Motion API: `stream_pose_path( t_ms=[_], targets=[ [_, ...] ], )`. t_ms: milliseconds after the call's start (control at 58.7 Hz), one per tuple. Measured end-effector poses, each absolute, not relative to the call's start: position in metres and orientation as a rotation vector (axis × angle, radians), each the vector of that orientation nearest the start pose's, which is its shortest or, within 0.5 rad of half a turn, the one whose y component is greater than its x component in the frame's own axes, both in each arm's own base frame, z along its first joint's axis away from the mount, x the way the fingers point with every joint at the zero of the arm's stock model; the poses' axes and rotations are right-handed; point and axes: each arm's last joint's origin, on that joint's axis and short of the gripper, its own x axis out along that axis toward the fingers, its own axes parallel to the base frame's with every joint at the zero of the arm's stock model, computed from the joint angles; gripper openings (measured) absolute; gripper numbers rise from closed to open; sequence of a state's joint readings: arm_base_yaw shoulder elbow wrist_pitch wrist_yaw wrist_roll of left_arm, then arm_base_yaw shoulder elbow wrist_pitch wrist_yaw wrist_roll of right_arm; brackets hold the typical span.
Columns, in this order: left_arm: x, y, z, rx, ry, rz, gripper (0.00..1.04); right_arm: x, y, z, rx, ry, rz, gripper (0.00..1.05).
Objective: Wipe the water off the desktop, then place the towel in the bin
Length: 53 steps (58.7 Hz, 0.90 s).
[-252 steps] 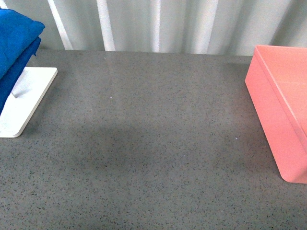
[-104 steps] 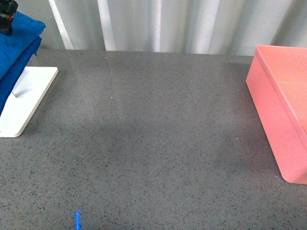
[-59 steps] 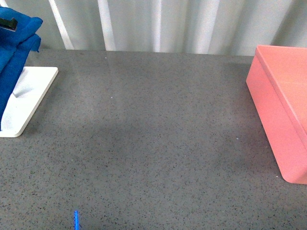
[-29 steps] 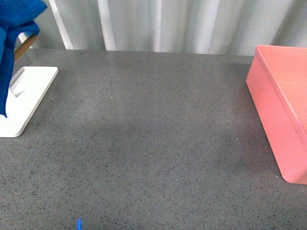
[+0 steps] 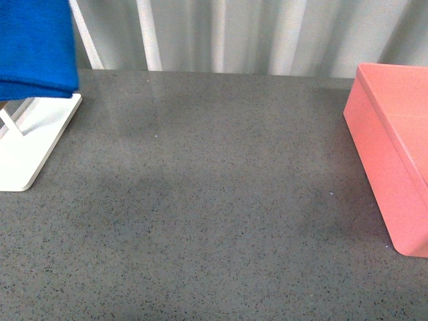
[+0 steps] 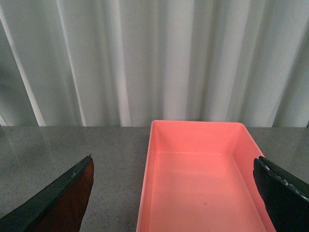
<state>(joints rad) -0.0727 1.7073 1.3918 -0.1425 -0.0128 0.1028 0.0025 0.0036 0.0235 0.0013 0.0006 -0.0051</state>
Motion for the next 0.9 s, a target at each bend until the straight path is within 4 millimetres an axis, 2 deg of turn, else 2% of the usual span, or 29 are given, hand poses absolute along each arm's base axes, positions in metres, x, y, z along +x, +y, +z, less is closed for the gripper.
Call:
stream_pose_path(
  t_ms=[273, 375, 392, 443, 477, 528, 631, 682, 733, 801, 903],
  targets=[
    [0.371, -0.106, 0.267, 0.000, 0.443, -0.257, 0.05, 0.096, 0.000, 0.171, -0.005, -0.021, 0.002, 0.98],
    [0.366, -0.124, 0.256, -0.039, 0.443, -0.287, 0.05, 0.097, 0.000, 0.171, -0.008, -0.019, 0.008, 0.98],
    [0.364, -0.128, 0.253, -0.054, 0.446, -0.291, 0.05, 0.097, 0.000, 0.170, -0.023, 0.015, 0.029, 0.98],
    [0.364, -0.135, 0.247, -0.076, 0.452, -0.290, 0.05, 0.100, 0.001, 0.169, -0.105, 0.181, 0.300, 0.98],
    [0.363, -0.139, 0.244, -0.090, 0.458, -0.292, 0.05, 0.105, 0.002, 0.171, -0.126, 0.205, 0.426, 0.98],
    [0.362, -0.144, 0.242, -0.100, 0.461, -0.300, 0.05, 0.113, 0.003, 0.177, -0.135, 0.188, 0.515, 0.98],
    [0.361, -0.149, 0.241, -0.116, 0.465, -0.299, 0.05, 0.142, 0.001, 0.212, -0.159, 0.075, 0.499, 0.98],
    [0.361, -0.150, 0.242, -0.125, 0.463, -0.292, 0.05, 0.173, -0.002, 0.244, -0.114, -0.008, 0.442, 0.98],
    [0.361, -0.152, 0.244, -0.134, 0.461, -0.294, 0.05, 0.202, 0.001, 0.260, -0.045, -0.020, 0.448, 0.98],
    [0.360, -0.155, 0.247, -0.136, 0.466, -0.297, 0.05, 0.231, 0.012, 0.256, 0.030, 0.052, 0.494, 0.98],
    [0.360, -0.156, 0.255, -0.146, 0.466, -0.298, 0.05, 0.252, 0.034, 0.232, 0.085, 0.169, 0.585, 0.98]
  ],
)
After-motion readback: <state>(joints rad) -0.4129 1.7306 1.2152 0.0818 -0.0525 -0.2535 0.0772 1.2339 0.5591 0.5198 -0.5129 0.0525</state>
